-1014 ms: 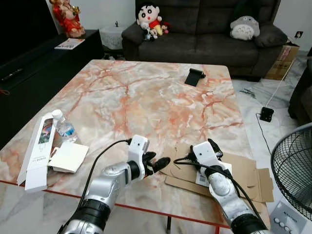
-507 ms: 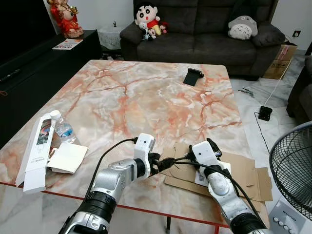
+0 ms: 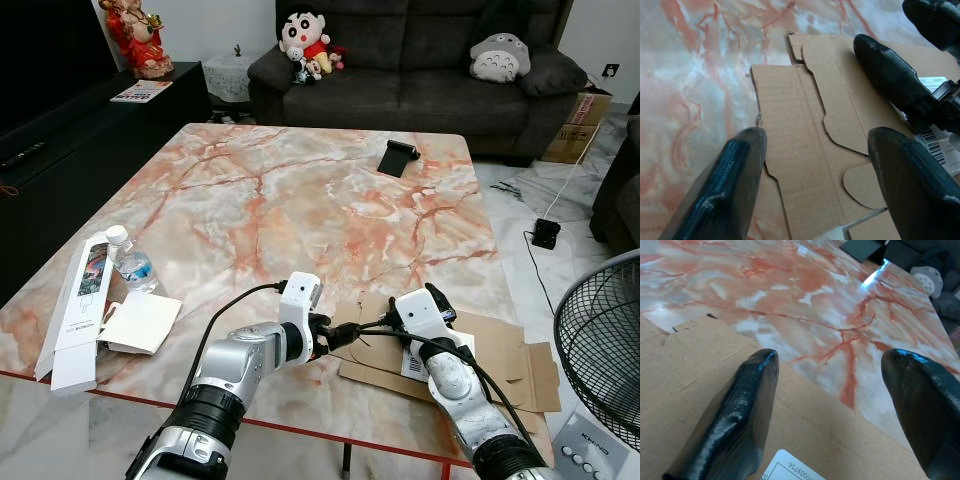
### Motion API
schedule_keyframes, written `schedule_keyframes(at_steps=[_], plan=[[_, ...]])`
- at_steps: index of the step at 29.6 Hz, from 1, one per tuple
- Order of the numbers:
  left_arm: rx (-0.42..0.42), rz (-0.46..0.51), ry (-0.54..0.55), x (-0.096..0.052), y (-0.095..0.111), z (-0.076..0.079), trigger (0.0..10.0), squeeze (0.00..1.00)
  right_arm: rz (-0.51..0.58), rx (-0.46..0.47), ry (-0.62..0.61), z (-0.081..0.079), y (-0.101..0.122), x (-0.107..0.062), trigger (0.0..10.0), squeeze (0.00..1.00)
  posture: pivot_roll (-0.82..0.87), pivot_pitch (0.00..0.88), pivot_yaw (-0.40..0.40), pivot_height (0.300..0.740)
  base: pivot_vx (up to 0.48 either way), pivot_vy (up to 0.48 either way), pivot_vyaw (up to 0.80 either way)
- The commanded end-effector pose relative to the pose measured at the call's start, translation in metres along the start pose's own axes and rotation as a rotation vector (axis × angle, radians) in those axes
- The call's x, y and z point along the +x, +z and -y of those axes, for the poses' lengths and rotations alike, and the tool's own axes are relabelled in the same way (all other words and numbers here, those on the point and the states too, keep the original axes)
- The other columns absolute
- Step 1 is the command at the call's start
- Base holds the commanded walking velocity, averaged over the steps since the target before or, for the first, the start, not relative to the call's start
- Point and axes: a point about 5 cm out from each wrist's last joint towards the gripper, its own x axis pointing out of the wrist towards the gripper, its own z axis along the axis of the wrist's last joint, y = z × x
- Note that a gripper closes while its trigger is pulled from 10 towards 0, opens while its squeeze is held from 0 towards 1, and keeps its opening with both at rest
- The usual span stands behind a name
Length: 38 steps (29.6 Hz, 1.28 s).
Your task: Picking trash to rubbish bin
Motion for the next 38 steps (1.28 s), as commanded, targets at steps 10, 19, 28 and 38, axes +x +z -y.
schedule_keyframes(at_steps=[10,19,28,38], plan=[[-0.025,0.083,-0.053,0.003,0.023,0.013,10.0,0.00,-0.015,0.007,0.034,-0.007,-0.001,0.000,10.0,0.00,-0.07,0.004,0.059,0.740,0.000,0.000,0.00],[0.131,0.382,0.135,-0.038,0.086,-0.008,10.0,0.00,0.011,0.062,0.033,-0.008,0.006,0.003,10.0,0.00,-0.06,0.003,0.057,0.740,0.000,0.000,0.00],[0.168,0.256,0.286,-0.040,0.068,-0.026,10.0,0.00,0.022,0.074,0.038,-0.008,0.010,0.005,10.0,0.00,-0.06,0.000,0.055,0.740,0.000,0.000,0.00],[0.137,0.050,0.337,-0.032,0.040,-0.034,10.0,0.00,0.019,0.074,0.037,-0.007,0.009,0.005,10.0,0.00,-0.06,0.000,0.062,0.740,0.000,0.000,0.00]])
